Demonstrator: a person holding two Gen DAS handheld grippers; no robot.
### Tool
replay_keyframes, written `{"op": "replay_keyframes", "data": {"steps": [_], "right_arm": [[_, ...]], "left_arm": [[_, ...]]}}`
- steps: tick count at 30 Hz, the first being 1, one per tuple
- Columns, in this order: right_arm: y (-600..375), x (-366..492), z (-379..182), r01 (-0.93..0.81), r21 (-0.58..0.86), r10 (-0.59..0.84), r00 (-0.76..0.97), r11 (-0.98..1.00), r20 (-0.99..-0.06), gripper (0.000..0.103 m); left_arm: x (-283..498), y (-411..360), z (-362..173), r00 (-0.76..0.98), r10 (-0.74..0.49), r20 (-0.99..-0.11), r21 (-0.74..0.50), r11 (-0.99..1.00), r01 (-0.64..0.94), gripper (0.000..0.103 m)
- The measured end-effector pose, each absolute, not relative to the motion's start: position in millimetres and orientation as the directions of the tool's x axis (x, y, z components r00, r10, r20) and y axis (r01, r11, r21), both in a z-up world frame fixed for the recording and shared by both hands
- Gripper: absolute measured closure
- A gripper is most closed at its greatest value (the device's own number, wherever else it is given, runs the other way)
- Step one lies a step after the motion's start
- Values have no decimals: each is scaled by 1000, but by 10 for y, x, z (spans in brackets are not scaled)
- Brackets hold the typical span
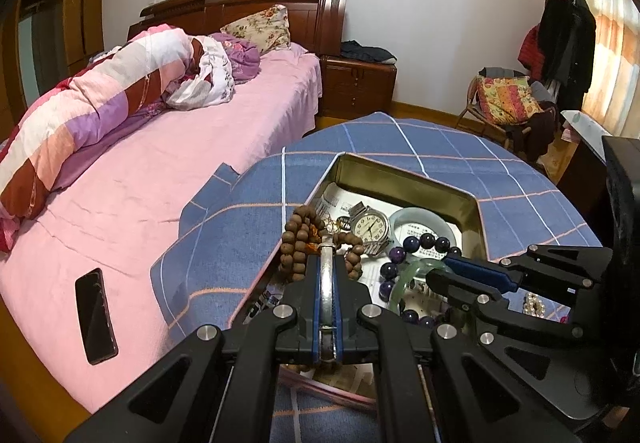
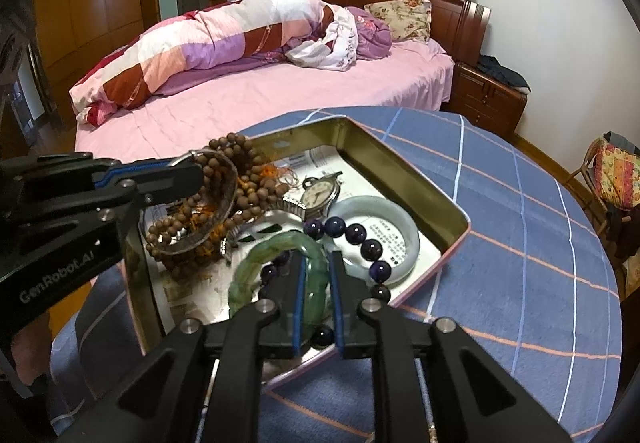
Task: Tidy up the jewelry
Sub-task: 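Open both tools to drop the silver and green bangles into the tin, then reach the right tool to the red cord with gold coin and grasp it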
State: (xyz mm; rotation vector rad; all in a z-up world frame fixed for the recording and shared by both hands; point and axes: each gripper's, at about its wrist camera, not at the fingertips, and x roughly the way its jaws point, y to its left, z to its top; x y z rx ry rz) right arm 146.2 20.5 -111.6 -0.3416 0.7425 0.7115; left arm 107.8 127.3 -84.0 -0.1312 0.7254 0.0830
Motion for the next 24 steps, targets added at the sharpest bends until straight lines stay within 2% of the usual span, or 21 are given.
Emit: {"op": "replay_keyframes", "data": {"steps": [5,7,9,10,12,24], "right_arm": [[206,1458,-1114,-695,-31,470,517,718,-716,85],[198,1457,-1106,-693,-24,473,516,720,-714,73],[173,1441,-1073,-691,-12,488,522,722,-699,42],[160,1430,-1054,-688,-13,490,530,725,-692,37],[141,1415,-1024,-681,-16,489,542,732,-683,35],[-98,1394,-920,-654,21,500,556,756,-664,33]], "left_arm": [[1069,1269,-844,739,33,-673,-95,987,-131,96],[1064,1264,-839,738,31,-675,-96,987,-128,82],[1044,1257,-816,743,58,-667,-80,986,-149,39],[1022,1261,-798,753,74,-654,-74,984,-161,33],[980,1267,-761,771,75,-632,-78,984,-159,30],[940,1315,-746,767,91,-636,-95,976,-195,30]]}}
